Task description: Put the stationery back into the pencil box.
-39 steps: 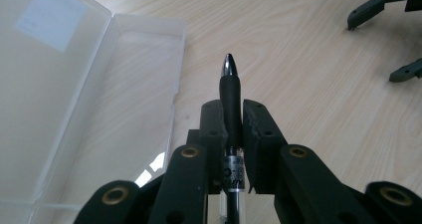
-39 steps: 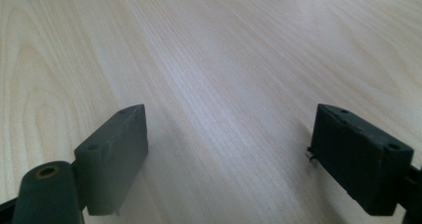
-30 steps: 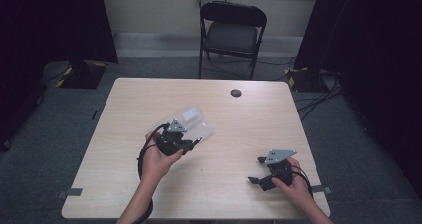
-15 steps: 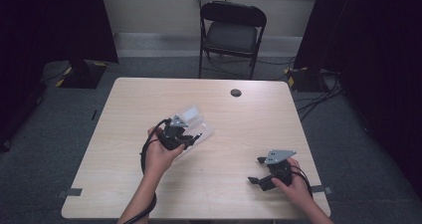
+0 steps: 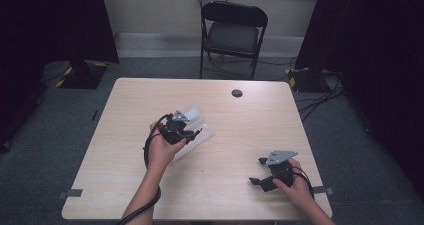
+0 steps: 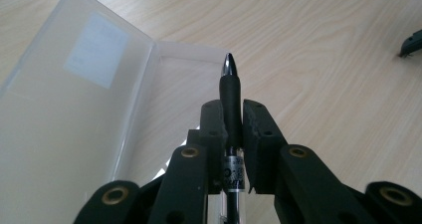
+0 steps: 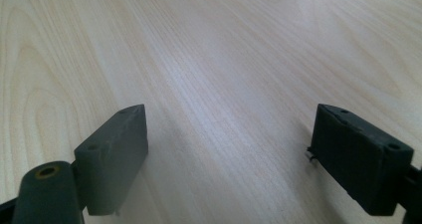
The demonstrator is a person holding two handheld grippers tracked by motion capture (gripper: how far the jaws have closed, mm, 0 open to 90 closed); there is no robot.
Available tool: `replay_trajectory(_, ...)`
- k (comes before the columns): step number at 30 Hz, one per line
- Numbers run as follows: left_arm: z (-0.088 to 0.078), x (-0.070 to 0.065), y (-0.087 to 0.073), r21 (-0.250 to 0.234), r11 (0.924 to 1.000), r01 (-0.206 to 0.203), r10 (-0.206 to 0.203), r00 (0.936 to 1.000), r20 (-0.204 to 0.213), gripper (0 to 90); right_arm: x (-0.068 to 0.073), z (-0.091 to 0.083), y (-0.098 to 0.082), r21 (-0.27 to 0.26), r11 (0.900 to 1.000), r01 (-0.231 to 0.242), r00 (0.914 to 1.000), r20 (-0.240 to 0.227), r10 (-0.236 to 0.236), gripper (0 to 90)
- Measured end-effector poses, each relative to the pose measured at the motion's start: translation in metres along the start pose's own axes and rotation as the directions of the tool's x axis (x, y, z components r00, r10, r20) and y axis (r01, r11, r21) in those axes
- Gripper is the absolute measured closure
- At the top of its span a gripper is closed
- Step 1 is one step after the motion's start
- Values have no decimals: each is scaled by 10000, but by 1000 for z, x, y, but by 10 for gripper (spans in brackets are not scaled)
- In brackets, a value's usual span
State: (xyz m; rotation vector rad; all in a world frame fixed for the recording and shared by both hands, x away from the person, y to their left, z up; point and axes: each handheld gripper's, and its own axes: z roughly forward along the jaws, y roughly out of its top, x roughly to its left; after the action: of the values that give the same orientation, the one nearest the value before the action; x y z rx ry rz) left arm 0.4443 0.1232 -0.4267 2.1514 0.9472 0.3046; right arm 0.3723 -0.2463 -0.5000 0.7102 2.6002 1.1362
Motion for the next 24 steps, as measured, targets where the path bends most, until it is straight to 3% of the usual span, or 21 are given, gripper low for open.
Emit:
replay_trajectory(2, 2, 3, 1, 117, 9999, -89, 89, 10000, -7, 801, 0, 0, 0, 2, 10000, 5, 10000, -6, -5, 142)
replay_trajectory(12, 15, 14, 3, 75, 9994, 346, -345, 9994, -10, 801, 0, 0, 0, -2, 10000, 3, 10000, -3, -3, 143)
replay_trajectory(17, 16, 19, 5, 161, 9994, 308, -307, 9995, -49, 801, 0, 0, 0, -2, 10000, 2, 10000, -2, -2, 142)
replay_trajectory(18, 17, 19, 6, 47, 9988, 494, -494, 9987, -129, 801, 0, 0, 0, -7, 10000, 10, 10000, -7, -10, 142)
replay_trajectory(24, 22, 19, 8, 107, 9989, 460, -459, 9989, -74, 801, 0, 0, 0, -3, 10000, 1, 10000, -4, -1, 143)
